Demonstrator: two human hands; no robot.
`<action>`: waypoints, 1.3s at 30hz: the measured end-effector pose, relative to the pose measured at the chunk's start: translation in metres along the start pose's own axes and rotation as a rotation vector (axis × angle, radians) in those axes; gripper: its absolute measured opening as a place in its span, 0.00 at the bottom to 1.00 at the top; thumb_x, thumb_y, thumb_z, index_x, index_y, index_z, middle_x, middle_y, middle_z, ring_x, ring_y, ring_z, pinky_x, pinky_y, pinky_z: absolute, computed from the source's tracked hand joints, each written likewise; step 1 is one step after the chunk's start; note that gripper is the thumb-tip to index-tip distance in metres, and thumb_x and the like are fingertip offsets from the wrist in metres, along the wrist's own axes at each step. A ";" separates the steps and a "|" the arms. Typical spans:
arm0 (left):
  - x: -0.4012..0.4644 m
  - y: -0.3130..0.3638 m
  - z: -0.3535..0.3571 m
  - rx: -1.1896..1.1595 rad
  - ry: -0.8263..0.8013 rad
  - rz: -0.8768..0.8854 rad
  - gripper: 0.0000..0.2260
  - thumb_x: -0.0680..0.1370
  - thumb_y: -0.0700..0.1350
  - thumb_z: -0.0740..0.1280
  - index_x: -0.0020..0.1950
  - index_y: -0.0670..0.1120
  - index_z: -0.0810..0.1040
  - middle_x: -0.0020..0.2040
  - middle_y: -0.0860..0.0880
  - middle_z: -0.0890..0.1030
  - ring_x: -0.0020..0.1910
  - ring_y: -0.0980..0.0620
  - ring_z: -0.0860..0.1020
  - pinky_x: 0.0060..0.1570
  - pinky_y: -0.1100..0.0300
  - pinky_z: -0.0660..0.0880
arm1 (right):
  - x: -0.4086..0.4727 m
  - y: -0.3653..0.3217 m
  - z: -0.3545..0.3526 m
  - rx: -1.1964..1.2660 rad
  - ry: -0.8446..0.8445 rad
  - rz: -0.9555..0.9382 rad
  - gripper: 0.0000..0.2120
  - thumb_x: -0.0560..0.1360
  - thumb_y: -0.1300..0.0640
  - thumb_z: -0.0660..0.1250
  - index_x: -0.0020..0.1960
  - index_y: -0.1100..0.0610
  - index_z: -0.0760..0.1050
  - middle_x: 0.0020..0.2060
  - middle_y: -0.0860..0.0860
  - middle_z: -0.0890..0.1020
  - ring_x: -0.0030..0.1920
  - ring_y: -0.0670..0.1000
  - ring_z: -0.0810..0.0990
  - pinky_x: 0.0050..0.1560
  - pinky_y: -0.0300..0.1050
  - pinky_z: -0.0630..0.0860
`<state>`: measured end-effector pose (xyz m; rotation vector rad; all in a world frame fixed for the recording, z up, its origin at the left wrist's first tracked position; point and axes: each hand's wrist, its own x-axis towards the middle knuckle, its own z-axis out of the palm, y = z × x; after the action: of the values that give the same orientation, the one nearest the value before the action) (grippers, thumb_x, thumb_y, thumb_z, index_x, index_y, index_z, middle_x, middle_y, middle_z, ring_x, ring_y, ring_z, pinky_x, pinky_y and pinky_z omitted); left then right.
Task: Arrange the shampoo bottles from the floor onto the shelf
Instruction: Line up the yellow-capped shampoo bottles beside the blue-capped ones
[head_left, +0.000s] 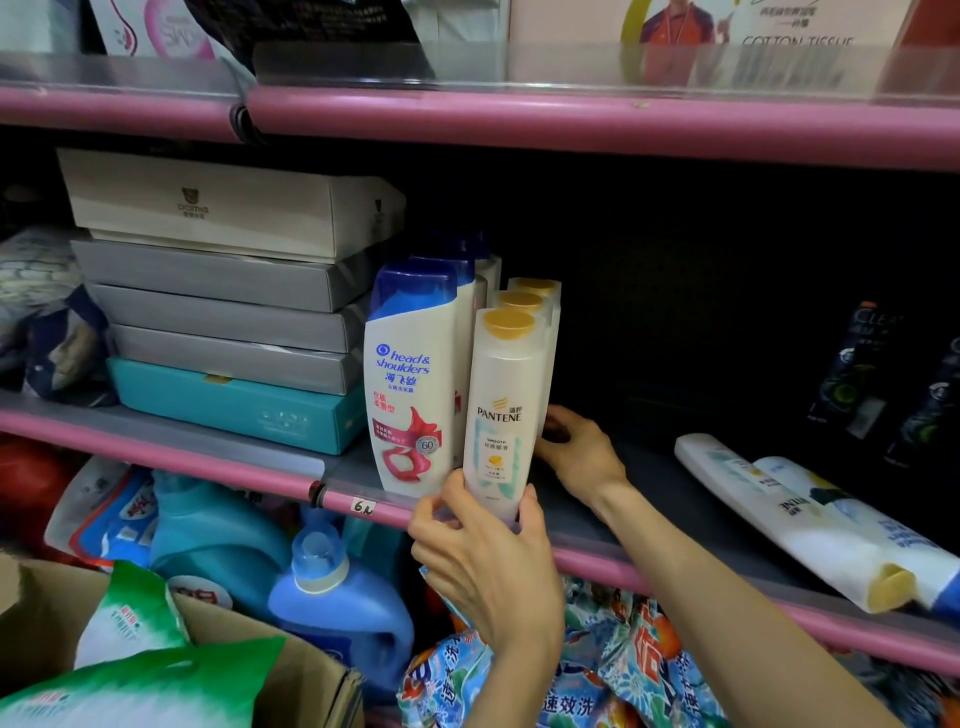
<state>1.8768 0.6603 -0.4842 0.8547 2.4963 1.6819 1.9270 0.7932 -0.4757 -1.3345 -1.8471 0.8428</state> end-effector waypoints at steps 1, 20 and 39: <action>0.000 0.000 0.000 0.000 0.000 0.005 0.28 0.67 0.53 0.75 0.63 0.45 0.71 0.60 0.42 0.65 0.52 0.43 0.65 0.50 0.47 0.67 | 0.000 0.000 0.000 -0.007 -0.005 -0.001 0.18 0.72 0.43 0.68 0.62 0.41 0.74 0.57 0.44 0.81 0.57 0.49 0.78 0.57 0.54 0.77; 0.000 -0.002 0.002 -0.024 0.022 -0.007 0.27 0.67 0.53 0.76 0.61 0.46 0.72 0.59 0.43 0.66 0.53 0.42 0.67 0.50 0.46 0.68 | 0.000 -0.001 0.000 -0.069 -0.031 -0.004 0.20 0.75 0.43 0.65 0.65 0.43 0.72 0.60 0.48 0.79 0.63 0.52 0.75 0.61 0.56 0.74; -0.011 -0.001 -0.042 -0.260 -0.141 -0.072 0.25 0.70 0.49 0.74 0.63 0.46 0.70 0.58 0.47 0.62 0.56 0.47 0.64 0.52 0.64 0.58 | -0.077 -0.026 -0.097 -0.799 0.106 -0.055 0.27 0.74 0.50 0.67 0.70 0.56 0.65 0.63 0.57 0.74 0.64 0.59 0.72 0.61 0.51 0.73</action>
<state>1.8729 0.6193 -0.4706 0.8144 2.1316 1.8005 2.0116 0.7227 -0.4138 -1.7271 -2.2140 -0.0404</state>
